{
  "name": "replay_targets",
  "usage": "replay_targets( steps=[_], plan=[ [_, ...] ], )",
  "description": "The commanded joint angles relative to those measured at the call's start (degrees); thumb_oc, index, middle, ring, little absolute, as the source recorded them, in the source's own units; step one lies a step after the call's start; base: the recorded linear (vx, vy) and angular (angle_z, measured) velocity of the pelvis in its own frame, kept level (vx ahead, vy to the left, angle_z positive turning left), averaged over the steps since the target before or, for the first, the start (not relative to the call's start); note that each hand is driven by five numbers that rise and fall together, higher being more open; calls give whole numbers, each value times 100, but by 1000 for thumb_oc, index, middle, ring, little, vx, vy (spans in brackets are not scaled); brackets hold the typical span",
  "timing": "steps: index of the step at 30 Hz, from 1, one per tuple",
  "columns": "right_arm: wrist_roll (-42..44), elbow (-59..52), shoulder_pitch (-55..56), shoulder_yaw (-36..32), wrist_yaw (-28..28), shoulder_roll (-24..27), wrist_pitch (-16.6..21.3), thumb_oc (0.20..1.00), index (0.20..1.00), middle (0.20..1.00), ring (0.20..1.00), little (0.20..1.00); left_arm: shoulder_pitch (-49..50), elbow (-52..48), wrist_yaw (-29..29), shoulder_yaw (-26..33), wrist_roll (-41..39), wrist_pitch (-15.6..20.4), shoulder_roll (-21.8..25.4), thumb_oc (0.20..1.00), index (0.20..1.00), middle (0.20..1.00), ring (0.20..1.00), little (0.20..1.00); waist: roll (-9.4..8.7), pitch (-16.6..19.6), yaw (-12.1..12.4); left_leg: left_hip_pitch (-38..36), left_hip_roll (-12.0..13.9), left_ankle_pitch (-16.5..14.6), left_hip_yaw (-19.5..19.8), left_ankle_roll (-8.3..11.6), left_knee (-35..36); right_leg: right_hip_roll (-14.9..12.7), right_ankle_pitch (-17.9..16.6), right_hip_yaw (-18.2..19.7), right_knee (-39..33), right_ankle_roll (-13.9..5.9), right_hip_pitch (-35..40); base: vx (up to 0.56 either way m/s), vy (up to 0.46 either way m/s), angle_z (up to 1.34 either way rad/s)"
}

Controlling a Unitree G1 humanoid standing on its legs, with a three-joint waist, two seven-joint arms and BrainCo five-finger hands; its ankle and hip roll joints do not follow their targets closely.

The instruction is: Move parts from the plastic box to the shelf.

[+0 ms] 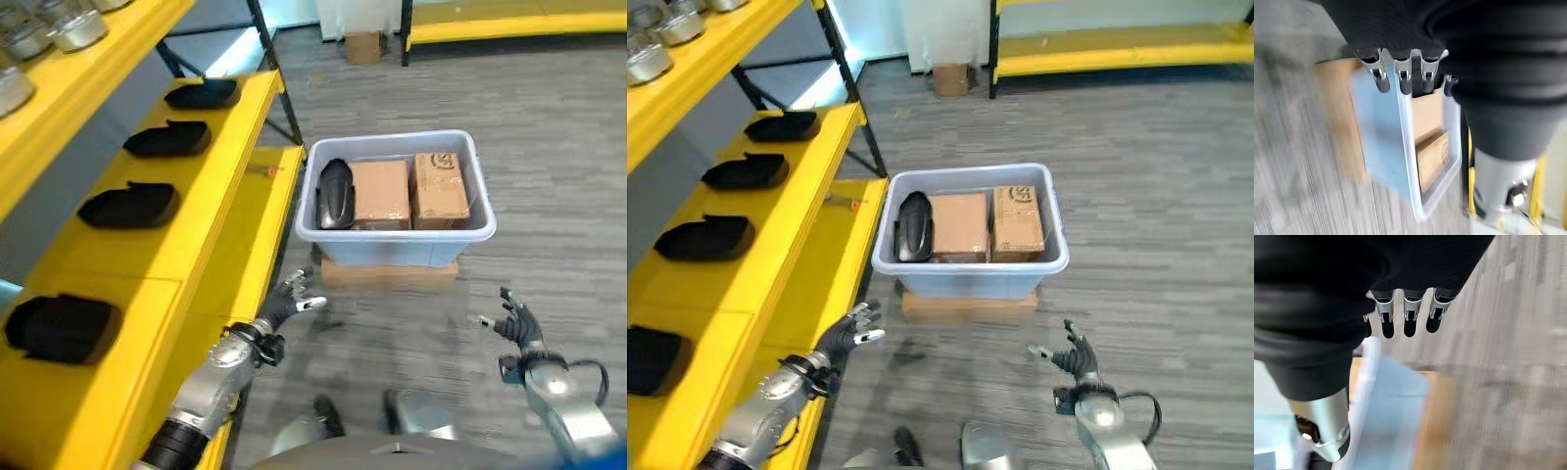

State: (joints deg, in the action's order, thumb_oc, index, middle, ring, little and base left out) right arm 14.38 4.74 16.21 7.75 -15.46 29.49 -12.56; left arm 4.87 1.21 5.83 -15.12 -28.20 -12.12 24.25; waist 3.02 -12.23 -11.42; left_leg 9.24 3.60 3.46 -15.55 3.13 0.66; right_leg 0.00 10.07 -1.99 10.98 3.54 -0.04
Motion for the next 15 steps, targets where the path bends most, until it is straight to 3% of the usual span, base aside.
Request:
replay_targets(
  steps=[1, 3, 15],
  plan=[
    [-181, -211, -364, -39, 276, 65, 372, 1000, 1000, 1000, 1000, 1000, 462, -385, -157, 229, -220, 221, 160, 1000, 1000, 1000, 1000, 1000, -348, -95, 611, -530, -21, 181, 341, -26, -188, -108, -805, -142, -1246, -649, 912, 202, 175, -169],
    [-65, -352, -300, -63, 327, 98, 381, 1000, 1000, 1000, 1000, 1000, 517, -348, -26, 272, -65, 309, 144, 1000, 1000, 1000, 1000, 1000, -362, -59, 599, -651, 20, 161, 303, -44, -83, -119, -777, -149, -1209, -649, 923, 137, 142, -102],
    [-151, -465, -287, 45, 380, -133, 397, 1000, 1000, 1000, 1000, 1000, 224, -97, 155, 128, 26, 340, 147, 1000, 1000, 1000, 1000, 1000, -329, 156, 462, -1346, -118, -122, 162, -293, 433, -105, -625, -327, -785, -744, 670, 129, 119, -4]
  ],
)
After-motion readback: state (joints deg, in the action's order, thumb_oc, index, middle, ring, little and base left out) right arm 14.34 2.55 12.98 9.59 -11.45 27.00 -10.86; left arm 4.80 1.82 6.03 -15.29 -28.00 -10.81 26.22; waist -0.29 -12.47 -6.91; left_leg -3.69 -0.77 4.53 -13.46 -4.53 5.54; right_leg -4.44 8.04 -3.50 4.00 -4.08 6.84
